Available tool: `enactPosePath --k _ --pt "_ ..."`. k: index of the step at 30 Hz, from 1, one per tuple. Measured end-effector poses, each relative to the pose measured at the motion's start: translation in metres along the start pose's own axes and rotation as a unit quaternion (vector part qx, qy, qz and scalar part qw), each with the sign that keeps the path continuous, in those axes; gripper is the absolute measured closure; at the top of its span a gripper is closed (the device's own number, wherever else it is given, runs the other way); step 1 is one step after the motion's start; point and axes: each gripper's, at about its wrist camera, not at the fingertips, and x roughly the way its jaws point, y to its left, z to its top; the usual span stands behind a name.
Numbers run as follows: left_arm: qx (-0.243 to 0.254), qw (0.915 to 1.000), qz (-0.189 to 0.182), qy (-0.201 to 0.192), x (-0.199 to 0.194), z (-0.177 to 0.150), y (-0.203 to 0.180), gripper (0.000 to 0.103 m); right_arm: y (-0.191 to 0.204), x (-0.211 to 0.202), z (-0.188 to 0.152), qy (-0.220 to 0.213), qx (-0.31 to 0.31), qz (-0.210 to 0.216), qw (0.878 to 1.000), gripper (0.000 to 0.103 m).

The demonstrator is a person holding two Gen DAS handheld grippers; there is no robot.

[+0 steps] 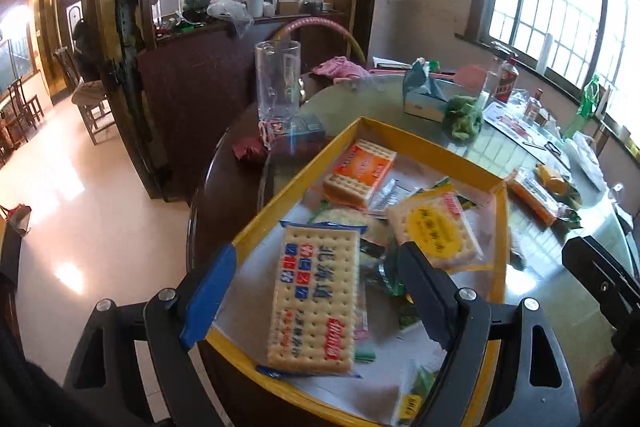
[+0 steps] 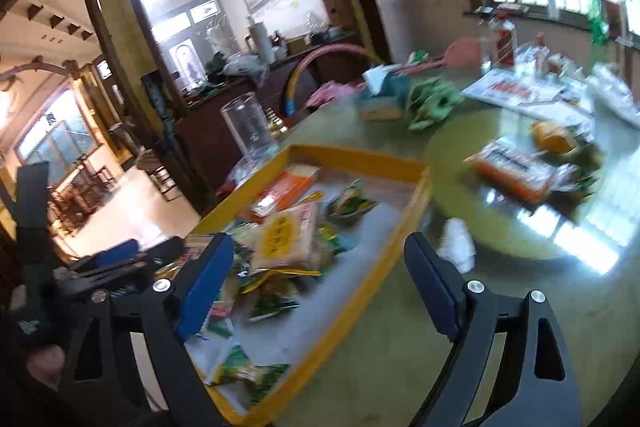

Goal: Organize snacks
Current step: 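Carry both cracker packs over the yellow tray and open both tools to release, then move both open tools back toward the green mat on the table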

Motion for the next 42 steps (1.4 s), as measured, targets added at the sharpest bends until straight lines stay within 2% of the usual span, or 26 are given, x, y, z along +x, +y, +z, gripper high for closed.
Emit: enactPosePath --k 6,14,18,23,32,39,42 --pt "0.014 0.9995 -0.024 -0.012 -0.019 0.0 -0.025 0.02 -0.036 -0.02 -0.002 -0.005 0.062 0.029 0.998 0.016" --pt "0.057 0.9956 -0.073 -0.013 -0.037 -0.005 -0.077 0.02 -0.103 -0.039 -0.002 -0.003 0.129 0.014 0.992 0.015" --pt "0.088 0.9915 -0.095 0.002 -0.037 -0.01 -0.104 0.02 -0.131 -0.044 0.0 -0.001 0.145 0.003 0.989 0.015" --pt "0.103 0.987 -0.12 0.028 -0.029 -0.015 -0.128 0.02 -0.159 -0.051 0.002 -0.007 0.16 -0.009 0.987 0.014" --pt "0.121 0.9802 -0.133 0.084 0.004 -0.017 -0.167 0.02 -0.198 -0.039 0.024 0.002 0.168 0.018 0.986 0.014" --pt "0.126 0.9801 -0.114 0.103 0.021 -0.016 -0.175 0.02 -0.213 -0.023 0.03 0.018 0.163 0.007 0.986 0.014" --pt "0.128 0.9795 -0.11 0.109 0.026 -0.016 -0.179 0.02 -0.216 -0.019 0.027 0.031 0.158 -0.013 0.987 0.014"
